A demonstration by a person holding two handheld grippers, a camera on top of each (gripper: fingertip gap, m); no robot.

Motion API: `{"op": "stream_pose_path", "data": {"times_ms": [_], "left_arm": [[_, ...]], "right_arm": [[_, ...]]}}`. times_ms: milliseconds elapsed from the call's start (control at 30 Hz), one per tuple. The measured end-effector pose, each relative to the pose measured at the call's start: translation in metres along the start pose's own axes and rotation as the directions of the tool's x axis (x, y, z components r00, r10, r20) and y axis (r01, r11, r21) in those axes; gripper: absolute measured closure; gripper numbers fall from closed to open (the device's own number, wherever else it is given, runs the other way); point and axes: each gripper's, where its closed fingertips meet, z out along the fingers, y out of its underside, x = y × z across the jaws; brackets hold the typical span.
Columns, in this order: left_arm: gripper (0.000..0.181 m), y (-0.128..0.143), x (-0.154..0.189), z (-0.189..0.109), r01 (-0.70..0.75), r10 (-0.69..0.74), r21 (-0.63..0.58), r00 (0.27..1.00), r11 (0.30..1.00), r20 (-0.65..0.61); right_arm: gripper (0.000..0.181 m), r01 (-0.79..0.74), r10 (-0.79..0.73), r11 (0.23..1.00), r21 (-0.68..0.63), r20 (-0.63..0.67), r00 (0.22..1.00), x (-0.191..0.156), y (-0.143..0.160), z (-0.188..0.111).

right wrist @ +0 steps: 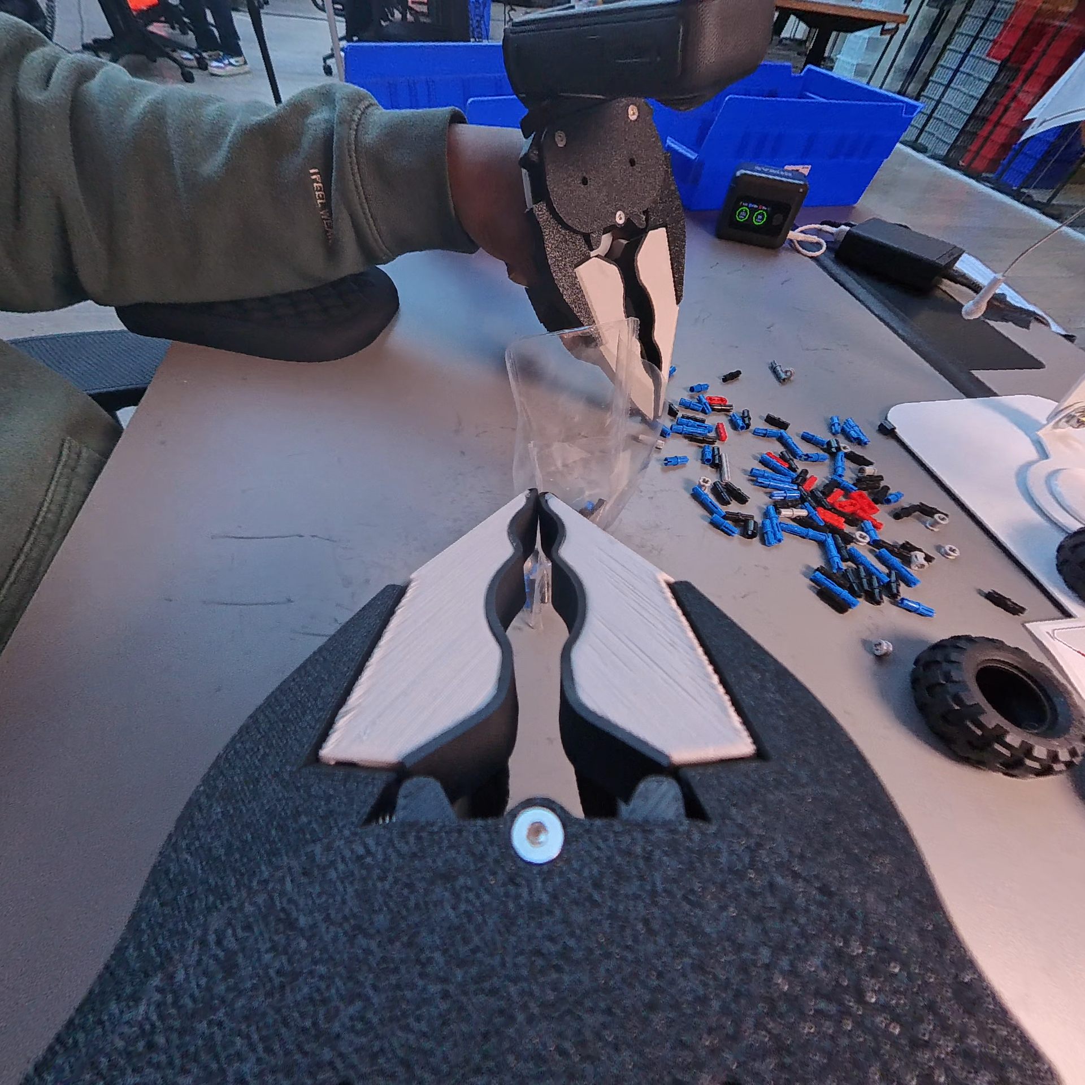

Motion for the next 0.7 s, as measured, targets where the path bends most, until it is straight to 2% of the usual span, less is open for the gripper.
{"op": "stream_pose_path", "data": {"times_ms": [67,333,367,433,467,533,600,700], "left_arm": [[0.176,0.001,0.003,0.001,-0.007,0.007,-0.011,1.0,1.0,-0.013],[0.177,-0.002,0.004,0.0,-0.015,0.015,0.002,0.999,1.0,-0.031],[0.177,-0.012,0.007,-0.007,0.0,0.003,0.058,0.999,0.998,-0.051],[0.178,-0.05,0.018,-0.041,0.024,0.007,0.254,0.993,0.967,-0.119],[0.178,-0.07,0.03,-0.062,0.014,0.045,0.349,0.986,0.937,-0.159],[0.178,-0.097,0.058,-0.092,-0.033,0.142,0.457,0.968,0.889,-0.206],[0.178,-0.104,0.081,-0.096,-0.083,0.205,0.453,0.951,0.888,-0.23],[0.174,-0.102,0.086,-0.079,-0.103,0.203,0.406,0.956,0.908,-0.211]], "right_arm": [[0.181,-0.002,0.002,1.0,0.001,0.001,1.0,0.0,0.0,0.0],[0.181,-0.003,0.003,1.0,0.001,0.001,1.0,0.0,0.0,0.0],[0.181,-0.002,0.002,1.0,0.001,-0.001,1.0,0.0,0.0,0.0],[0.181,-0.002,0.002,1.0,0.001,-0.003,1.0,0.001,0.0,0.0],[0.181,-0.005,0.005,1.0,0.003,-0.002,1.0,0.001,0.0,0.0],[0.181,-0.012,0.012,1.0,0.005,0.004,1.0,0.001,0.0,0.002],[0.181,-0.013,0.013,1.0,0.004,0.009,1.0,0.001,0.0,0.004],[0.181,-0.007,0.007,1.0,0.0,0.01,1.0,-0.001,0.0,0.005]]}}
